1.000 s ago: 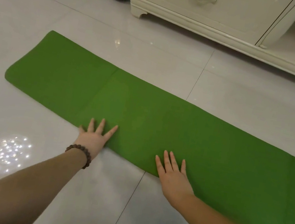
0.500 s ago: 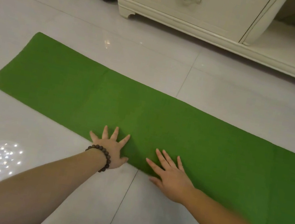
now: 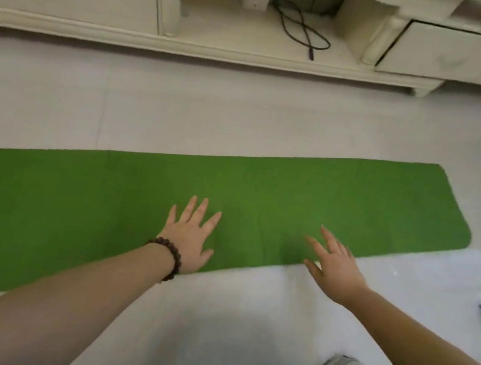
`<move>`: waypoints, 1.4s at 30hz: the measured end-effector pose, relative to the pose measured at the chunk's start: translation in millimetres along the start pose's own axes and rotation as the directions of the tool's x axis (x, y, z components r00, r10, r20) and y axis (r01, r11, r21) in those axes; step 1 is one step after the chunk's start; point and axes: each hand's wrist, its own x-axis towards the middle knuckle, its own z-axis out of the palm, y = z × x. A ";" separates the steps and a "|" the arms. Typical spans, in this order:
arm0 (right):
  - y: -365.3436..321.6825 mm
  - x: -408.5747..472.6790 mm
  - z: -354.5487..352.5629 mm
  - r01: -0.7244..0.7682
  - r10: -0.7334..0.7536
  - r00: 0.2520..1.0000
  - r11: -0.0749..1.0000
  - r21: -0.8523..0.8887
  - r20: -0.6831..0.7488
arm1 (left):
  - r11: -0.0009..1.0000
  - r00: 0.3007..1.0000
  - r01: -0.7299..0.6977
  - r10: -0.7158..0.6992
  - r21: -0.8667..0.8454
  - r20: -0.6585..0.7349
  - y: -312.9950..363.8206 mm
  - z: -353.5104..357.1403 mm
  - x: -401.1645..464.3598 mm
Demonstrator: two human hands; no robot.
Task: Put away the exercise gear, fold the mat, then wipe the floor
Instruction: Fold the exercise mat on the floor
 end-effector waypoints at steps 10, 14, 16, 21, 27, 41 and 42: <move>126.7 36.7 39.7 -0.012 0.022 0.996 0.995 0.099 -0.091 | 0.996 1.000 -0.003 0.000 -0.094 -0.027 184.3 9.5 95.8; 164.6 86.3 67.8 0.137 -0.133 0.988 0.989 0.050 -0.084 | 0.997 1.000 0.024 -0.023 -0.075 0.009 237.3 14.5 154.5; 196.6 104.3 81.8 0.188 -0.185 0.980 0.982 0.026 -0.072 | 0.998 0.999 0.041 -0.039 -0.052 0.026 255.6 16.7 182.3; 332.3 132.3 82.6 -0.356 0.373 0.927 0.912 0.204 -0.047 | 0.988 0.984 0.146 -0.142 -0.040 0.107 279.1 12.5 238.6; 298.0 209.1 22.0 -0.075 0.106 0.969 0.987 0.143 -0.221 | 0.962 0.954 0.264 -0.252 -0.062 0.164 299.3 12.2 264.9; 400.9 300.2 12.1 -0.370 0.405 0.908 0.895 0.248 -0.105 | 0.957 0.935 0.290 -0.281 -0.010 0.218 297.3 16.2 270.3; 390.7 300.9 10.3 -0.401 0.443 0.892 0.869 0.290 -0.094 | 0.958 0.934 0.286 -0.276 -0.011 0.227 296.7 15.6 270.1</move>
